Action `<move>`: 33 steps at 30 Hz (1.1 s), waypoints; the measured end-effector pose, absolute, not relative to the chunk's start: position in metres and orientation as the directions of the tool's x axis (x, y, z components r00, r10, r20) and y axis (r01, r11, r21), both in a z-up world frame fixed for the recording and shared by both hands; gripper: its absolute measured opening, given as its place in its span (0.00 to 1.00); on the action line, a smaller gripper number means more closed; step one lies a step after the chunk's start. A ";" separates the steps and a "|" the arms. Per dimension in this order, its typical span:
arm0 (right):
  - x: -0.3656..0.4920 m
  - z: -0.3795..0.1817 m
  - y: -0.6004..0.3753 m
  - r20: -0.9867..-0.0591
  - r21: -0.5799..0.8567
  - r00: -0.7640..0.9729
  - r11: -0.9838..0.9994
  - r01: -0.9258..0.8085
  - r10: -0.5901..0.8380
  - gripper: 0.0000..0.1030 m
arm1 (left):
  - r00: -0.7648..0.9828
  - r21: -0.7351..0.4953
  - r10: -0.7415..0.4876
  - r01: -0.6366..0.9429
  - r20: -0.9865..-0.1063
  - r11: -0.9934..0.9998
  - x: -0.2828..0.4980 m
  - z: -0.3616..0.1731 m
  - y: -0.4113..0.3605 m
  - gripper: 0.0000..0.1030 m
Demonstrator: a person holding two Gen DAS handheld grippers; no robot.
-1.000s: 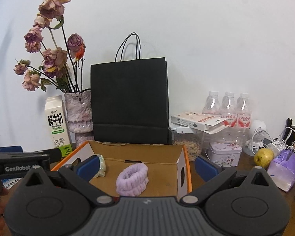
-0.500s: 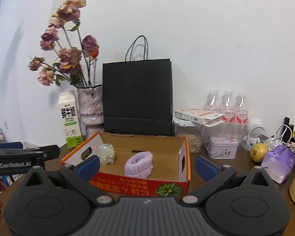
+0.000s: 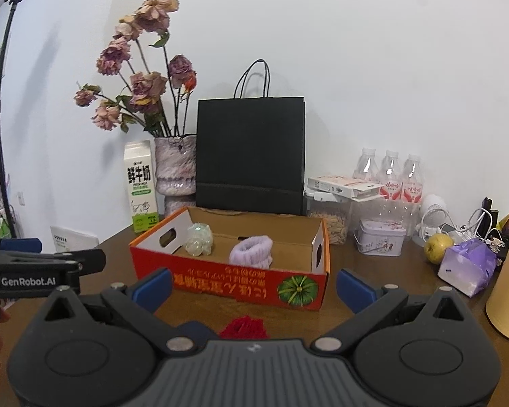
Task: Organize objects
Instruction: 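Withdraw both tools from the box back toward the table items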
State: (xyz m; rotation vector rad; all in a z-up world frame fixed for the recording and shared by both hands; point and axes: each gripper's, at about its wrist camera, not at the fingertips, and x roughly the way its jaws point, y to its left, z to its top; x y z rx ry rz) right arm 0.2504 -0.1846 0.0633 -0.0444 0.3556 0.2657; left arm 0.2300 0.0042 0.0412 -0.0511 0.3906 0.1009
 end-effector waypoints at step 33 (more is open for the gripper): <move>0.142 -0.017 -0.169 -0.559 0.022 0.768 0.931 -0.364 0.313 1.00 | 0.865 0.013 0.111 -0.120 -0.489 0.993 0.114 -0.016 0.029 1.00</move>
